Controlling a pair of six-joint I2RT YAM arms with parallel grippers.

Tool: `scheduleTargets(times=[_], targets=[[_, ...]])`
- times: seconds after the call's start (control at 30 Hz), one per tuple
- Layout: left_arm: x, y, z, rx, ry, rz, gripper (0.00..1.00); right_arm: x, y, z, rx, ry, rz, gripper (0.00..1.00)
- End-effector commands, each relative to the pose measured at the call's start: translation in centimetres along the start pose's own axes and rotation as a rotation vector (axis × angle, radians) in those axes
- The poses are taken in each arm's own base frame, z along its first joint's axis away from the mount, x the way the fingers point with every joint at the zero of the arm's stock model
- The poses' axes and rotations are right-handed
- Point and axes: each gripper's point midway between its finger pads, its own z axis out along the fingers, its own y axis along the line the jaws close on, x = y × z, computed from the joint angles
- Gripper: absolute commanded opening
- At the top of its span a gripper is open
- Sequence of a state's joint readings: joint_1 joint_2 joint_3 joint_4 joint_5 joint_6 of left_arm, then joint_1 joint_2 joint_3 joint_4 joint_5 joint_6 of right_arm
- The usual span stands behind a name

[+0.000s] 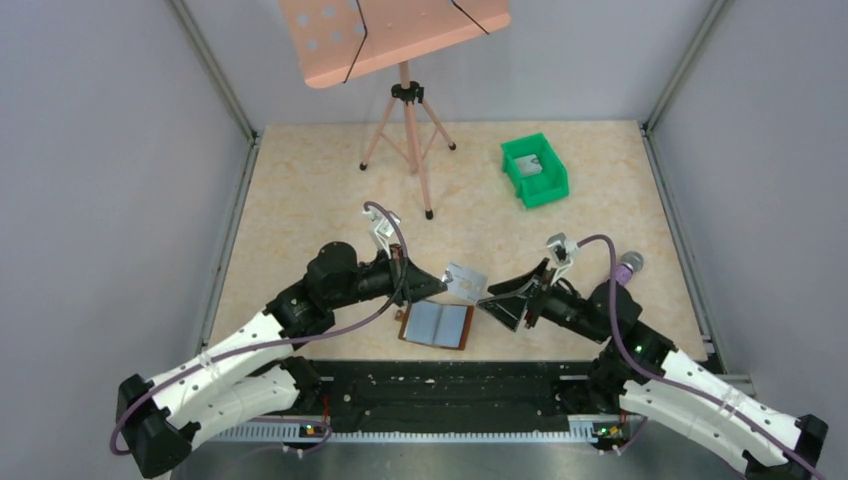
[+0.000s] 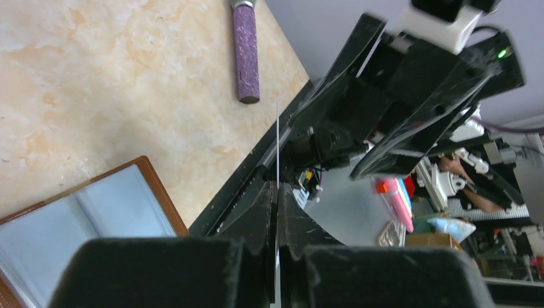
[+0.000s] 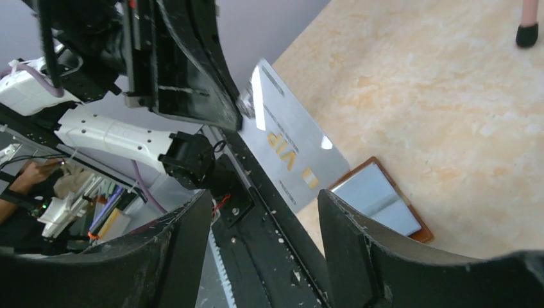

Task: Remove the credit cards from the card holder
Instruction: Place the credit card in the storage box.

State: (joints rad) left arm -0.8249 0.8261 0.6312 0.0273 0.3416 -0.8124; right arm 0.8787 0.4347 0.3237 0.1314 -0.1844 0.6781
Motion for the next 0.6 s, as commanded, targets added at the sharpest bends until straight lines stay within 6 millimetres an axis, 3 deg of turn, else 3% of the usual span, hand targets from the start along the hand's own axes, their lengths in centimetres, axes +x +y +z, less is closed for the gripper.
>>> scheduleTargets(times=[0.0,0.2,0.37,0.47,0.57], targets=[[1.0,-2.1,-0.9,0.071,0.13,0.057,0.0,-2.2,1.6,-1.4,0.036,0.06,-0.126,0.64],[4.4,-3.4,-1.1,0.18,0.364,0.015,0.0,-3.8,3.6,-0.6,0.046,0.191,-0.179,0.63],[6.0,-4.5,-1.4,0.28,0.496,-0.032,0.0,-3.7,4.4,1.2,0.041,0.331,-0.179,0.5],[6.3,-4.6,-1.7,0.292,0.514,-0.039,0.0,-3.2,5.3,1.5,-0.022,0.34,-0.138,0.5],[6.3,-4.7,-2.0,0.301,0.507,-0.029,0.0,-1.2,5.7,1.4,-0.091,0.424,-0.092,0.5]])
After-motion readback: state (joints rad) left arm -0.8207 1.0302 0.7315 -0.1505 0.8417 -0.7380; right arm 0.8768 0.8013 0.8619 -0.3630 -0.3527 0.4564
